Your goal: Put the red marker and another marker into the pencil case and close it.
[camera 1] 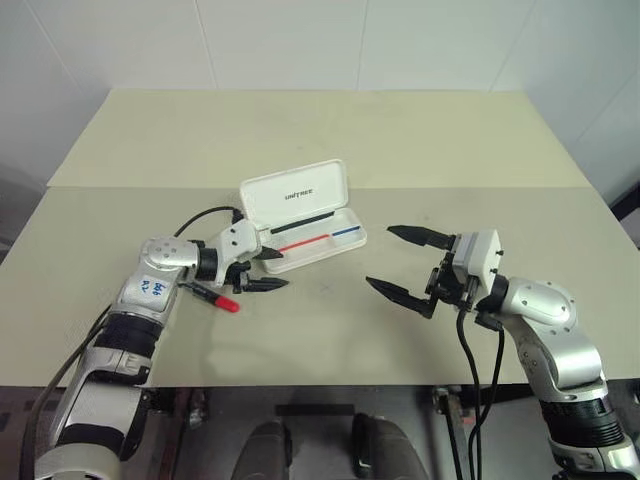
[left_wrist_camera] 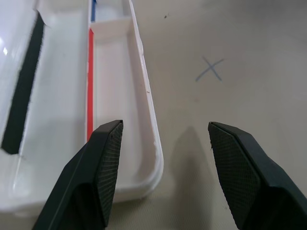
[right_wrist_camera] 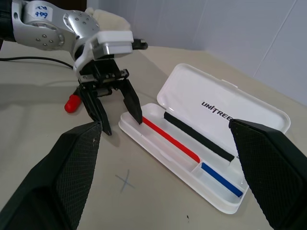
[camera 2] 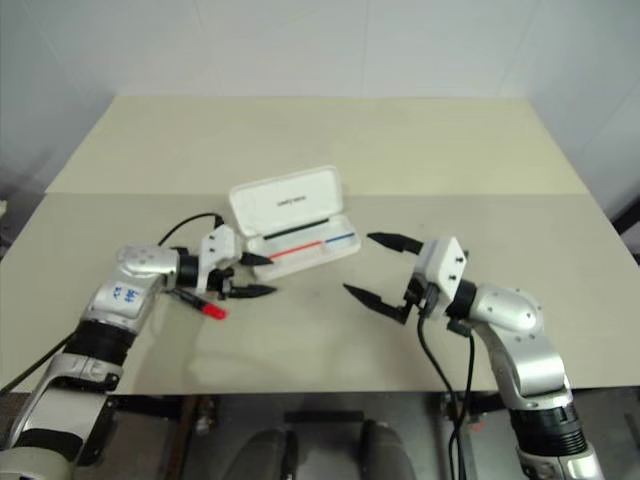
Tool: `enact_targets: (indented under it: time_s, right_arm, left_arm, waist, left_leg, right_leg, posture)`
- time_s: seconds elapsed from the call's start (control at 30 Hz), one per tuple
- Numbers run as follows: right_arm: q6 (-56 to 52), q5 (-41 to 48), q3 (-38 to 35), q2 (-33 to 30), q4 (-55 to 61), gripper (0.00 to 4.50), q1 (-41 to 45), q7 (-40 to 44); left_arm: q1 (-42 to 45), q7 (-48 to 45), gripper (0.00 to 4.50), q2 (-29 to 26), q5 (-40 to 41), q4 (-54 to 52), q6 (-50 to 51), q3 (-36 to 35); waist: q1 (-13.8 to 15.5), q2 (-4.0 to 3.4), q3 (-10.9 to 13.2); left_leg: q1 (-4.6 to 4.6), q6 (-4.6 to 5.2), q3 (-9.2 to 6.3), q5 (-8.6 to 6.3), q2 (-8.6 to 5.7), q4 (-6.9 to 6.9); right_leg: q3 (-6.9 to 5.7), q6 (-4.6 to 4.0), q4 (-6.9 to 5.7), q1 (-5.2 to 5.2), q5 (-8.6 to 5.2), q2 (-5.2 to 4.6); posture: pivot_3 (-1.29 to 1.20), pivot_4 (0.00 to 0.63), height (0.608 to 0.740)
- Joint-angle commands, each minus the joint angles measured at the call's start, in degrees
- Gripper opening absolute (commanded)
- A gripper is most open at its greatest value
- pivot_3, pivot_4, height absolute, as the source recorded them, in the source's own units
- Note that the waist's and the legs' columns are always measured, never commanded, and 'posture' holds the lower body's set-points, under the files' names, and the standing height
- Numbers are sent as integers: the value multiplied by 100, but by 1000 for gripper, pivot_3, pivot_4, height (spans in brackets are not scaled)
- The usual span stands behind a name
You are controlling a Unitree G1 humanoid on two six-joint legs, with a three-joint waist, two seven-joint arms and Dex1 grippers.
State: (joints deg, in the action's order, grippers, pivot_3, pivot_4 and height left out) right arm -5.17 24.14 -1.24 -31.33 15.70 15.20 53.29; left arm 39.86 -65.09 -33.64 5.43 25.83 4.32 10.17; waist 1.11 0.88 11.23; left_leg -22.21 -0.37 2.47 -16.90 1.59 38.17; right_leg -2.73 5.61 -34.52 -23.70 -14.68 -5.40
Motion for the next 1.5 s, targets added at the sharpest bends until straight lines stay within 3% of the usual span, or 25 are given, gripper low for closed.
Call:
enact_targets:
  time_s: [0.03, 0.3, 0.6, 0.83, 1.03, 1.5]
  right_arm:
    - [6, 94, -112, -47, 291, 4500, -1, -55]
    - [-51, 128, -143, -96, 358, 4500, 65, -43]
    - [-62, 124, -170, -119, 313, 4500, 225, -41]
    - [-82, 146, -166, -168, 277, 4500, 275, 10]
    - [-146, 230, -223, -314, 224, 4500, 303, 114]
    - [-643, 808, -817, -1023, 605, 4500, -342, 466]
  left_arm:
    - [176, -54, 2892, 8, -192, 176, 62, 125]
    - [553, -284, 2892, -15, -448, 248, 465, 391]
    - [883, -131, 7, -62, -990, 121, 743, 674]
    - [854, -161, 7, -47, -1019, -21, 578, 692]
    - [589, -526, 7, 30, -486, -701, 371, 483]
    - [-399, -1179, 7, -552, -295, -2052, 417, 661]
  waist:
    - [-11, 0, 0]
    - [-7, 0, 0]
    - [-1, 0, 0]
    - [8, 0, 0]
    - [14, 0, 0]
    - [28, 0, 0]
  left_leg:
    - [0, 0, 0, 0, 1, 0]
    - [-1, 0, -1, 0, 0, 0]
    - [-1, 0, -1, 0, 0, 0]
    - [2, 1, -2, 1, 1, 11]
    - [-3, 0, -3, 1, 1, 7]
    - [-11, 6, -1, -3, 3, 5]
  right_leg:
    - [0, 0, 0, 0, 0, 1]
    - [0, 0, -1, 0, 0, 2]
    - [0, -1, -1, 0, 0, 2]
    - [2, -2, -14, 1, -1, 1]
    - [2, -3, -15, -1, -2, 0]
    - [2, -4, 6, -4, -3, 1]
  posture:
    - [0, 150, 740]
    - [0, 150, 740]
    - [0, 150, 740]
    - [0, 150, 740]
    - [0, 150, 740]
    - [0, 150, 740]
